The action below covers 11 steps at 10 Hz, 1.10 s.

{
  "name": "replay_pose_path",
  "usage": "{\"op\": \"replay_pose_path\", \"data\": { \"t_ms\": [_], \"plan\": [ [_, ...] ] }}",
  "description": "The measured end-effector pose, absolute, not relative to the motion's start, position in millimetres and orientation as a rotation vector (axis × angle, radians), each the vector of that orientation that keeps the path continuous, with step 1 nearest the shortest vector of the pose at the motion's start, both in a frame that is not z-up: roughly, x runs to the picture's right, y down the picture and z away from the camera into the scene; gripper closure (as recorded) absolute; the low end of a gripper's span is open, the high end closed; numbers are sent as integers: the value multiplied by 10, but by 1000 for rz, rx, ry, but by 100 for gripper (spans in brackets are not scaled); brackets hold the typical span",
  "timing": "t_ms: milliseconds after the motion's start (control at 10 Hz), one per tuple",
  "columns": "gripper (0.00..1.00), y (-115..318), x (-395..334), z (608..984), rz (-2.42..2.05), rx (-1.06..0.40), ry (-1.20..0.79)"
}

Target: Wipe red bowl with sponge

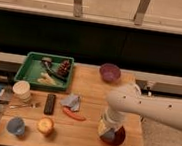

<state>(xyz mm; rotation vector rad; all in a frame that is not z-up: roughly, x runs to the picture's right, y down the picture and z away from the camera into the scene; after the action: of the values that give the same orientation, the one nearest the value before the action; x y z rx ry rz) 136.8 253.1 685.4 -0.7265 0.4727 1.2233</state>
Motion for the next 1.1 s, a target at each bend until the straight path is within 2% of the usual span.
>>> {"op": "replay_pose_path", "data": {
  "t_ms": [300,500,800,1100],
  "plan": [
    [100,2718,1635,6721,1283,-715,500],
    [100,2683,1762,6751,1319,-706,514],
    [100,2408,1896,6911,1325,-699,538],
    [100,2188,1692,6985,1276,-680,540]
  ]
}}
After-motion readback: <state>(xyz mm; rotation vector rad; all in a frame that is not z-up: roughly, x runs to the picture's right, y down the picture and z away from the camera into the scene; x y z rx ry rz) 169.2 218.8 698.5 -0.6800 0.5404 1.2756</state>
